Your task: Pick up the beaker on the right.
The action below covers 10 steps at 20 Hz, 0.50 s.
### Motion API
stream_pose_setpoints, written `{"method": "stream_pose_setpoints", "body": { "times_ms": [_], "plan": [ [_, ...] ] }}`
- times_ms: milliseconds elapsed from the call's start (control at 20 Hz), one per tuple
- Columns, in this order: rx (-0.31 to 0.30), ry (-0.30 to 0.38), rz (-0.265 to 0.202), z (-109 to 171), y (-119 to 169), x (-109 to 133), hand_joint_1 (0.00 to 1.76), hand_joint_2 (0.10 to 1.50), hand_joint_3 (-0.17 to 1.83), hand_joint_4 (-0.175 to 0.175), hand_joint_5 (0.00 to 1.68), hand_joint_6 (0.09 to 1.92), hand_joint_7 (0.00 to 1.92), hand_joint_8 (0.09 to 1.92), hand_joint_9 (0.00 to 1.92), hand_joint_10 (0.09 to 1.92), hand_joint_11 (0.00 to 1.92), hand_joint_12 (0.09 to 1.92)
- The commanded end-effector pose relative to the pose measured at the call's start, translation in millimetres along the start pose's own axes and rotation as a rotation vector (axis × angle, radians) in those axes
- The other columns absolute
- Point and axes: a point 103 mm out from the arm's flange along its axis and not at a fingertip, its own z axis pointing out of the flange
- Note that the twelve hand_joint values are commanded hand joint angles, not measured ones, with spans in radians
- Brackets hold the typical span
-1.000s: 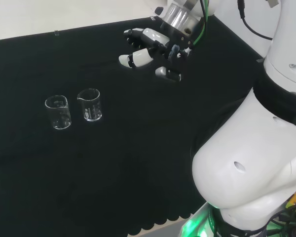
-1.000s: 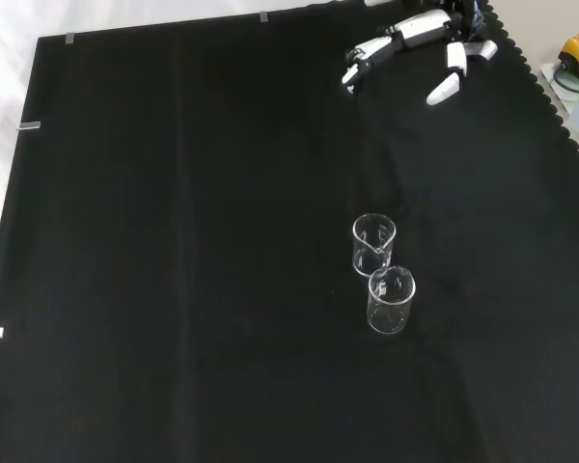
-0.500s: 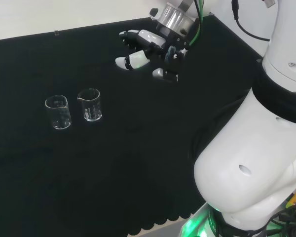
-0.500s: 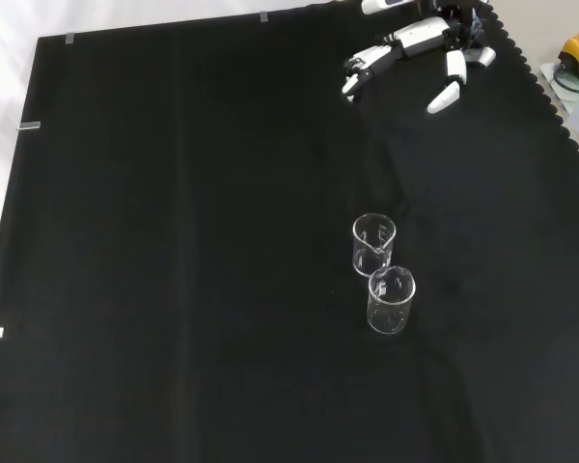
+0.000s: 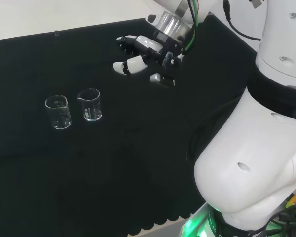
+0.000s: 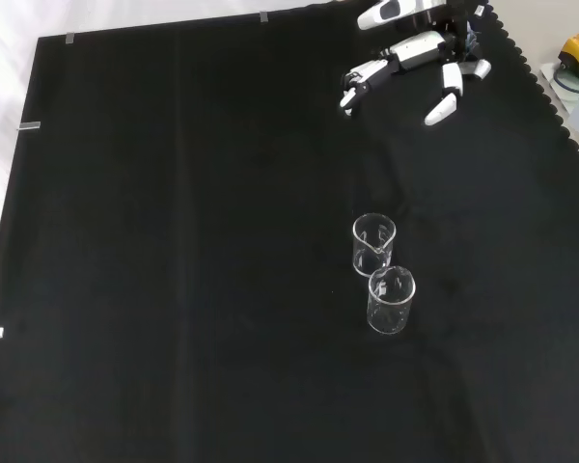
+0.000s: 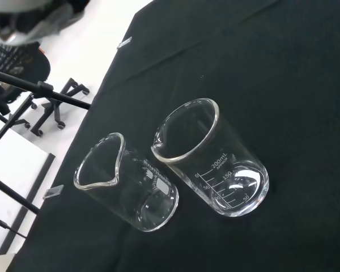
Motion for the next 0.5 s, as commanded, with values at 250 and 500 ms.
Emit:
{"method": "stream_pose_setpoints", "body": {
  "times_ms": [250, 500],
  "plan": [
    [-0.015, 0.015, -0.023, 19, 18, -9, 0.78, 0.40, 0.99, -0.135, 0.27, 0.09, 0.18, 0.80, 0.23, 0.90, 0.04, 1.45],
    [0.000, 0.018, -0.044, 29, 23, -10, 0.78, 0.40, 0.99, -0.136, 0.27, 0.09, 0.18, 0.80, 0.23, 0.90, 0.05, 1.45]
  ]
}}
